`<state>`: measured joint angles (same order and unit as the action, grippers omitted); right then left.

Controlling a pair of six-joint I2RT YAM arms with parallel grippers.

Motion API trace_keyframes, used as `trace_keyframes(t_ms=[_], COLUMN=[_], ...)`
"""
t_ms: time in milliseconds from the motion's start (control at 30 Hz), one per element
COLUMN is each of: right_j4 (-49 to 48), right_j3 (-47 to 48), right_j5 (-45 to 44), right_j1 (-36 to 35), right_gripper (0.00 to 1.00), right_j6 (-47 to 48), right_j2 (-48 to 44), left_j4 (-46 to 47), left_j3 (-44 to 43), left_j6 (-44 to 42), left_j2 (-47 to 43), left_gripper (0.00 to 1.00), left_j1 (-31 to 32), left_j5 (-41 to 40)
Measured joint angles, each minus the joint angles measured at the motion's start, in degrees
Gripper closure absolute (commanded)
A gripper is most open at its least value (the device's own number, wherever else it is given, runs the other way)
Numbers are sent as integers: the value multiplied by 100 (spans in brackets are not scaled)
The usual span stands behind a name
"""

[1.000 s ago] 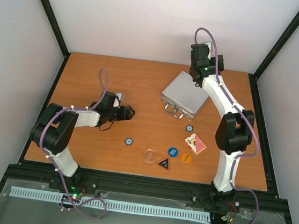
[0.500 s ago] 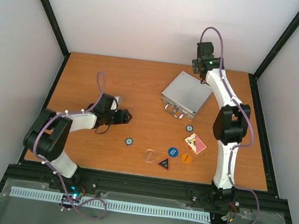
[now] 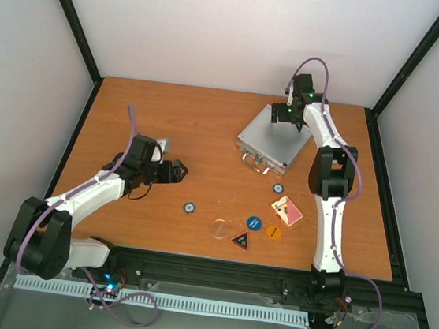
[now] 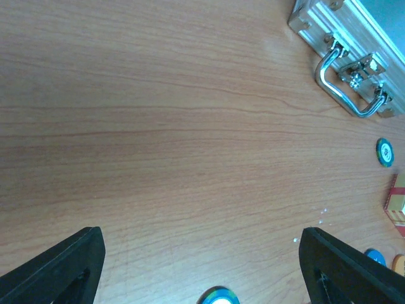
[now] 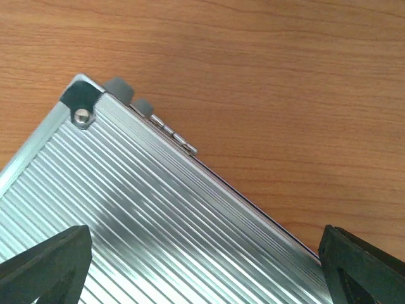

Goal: Pack up texas hold em set

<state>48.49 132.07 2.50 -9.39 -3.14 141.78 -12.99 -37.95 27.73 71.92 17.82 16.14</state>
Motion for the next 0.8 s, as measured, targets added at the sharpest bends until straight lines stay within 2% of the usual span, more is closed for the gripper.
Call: trace_keyframes(t_ms=[233,533,800], right_j4=[-236,-1318,-1578], right_j3=[-278,-2505,-4000], right_j5=[634,1038,1014], right_j1=[85,-57,-868], right_gripper=[2,3,3], right_j6=[72,98,-282], right_j2=[-79,-1307,-2144], left_j4=[-98,11,431], left_j3=[13,138,192], left_j6=[-13,-4,72], left_j2=[0,0,380], left_gripper=[13,13,14], left_j1=[0,-4,-4], left_j5=[15,72,107])
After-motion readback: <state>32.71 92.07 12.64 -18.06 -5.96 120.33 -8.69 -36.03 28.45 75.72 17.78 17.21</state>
